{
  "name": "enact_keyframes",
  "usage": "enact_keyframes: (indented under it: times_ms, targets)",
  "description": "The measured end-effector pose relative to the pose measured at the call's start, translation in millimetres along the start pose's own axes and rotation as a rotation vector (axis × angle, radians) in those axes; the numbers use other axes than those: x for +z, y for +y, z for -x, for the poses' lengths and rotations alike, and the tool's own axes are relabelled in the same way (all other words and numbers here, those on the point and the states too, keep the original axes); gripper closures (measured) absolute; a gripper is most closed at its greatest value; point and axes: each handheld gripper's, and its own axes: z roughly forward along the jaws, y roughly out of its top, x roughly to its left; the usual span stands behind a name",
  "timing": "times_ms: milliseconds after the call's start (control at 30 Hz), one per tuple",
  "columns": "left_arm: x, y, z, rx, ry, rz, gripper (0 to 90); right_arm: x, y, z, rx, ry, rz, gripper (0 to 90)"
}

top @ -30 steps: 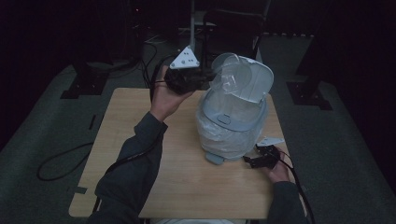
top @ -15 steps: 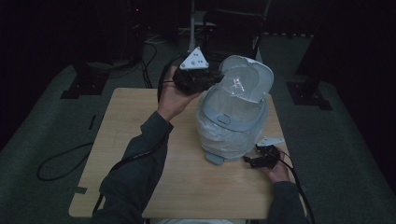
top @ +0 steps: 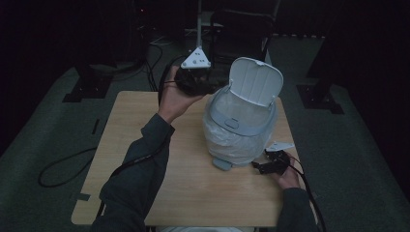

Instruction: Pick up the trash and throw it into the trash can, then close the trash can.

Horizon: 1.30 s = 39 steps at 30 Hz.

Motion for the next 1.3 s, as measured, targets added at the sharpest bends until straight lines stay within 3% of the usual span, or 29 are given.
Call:
enact_keyframes:
  times_ms: [333, 667, 967, 1300]
  targets:
    - [3.5, -8.5, -21.8, -0.097, 0.001, 0.015, 59.9, 0.0, 0.1, 0.1, 0.0, 0.001, 0.0, 11.7]
    - [9.6, -10.3, -26.6, -0.119, -0.003, 0.016, 59.0, 0.0, 0.0, 0.1, -0.001, 0.001, 0.0, 11.6]
    - [23.5, -1.4, -31.6, -0.133, -0.001, 0.01, 55.4, 0.0, 0.1, 0.1, -0.001, 0.001, 0.0, 11.7]
    - [40.8, 7.6, -41.4, -0.192, -0.023, 0.015, 58.5, 0.1, 0.1, 0.1, -0.001, 0.001, 0.0, 11.6]
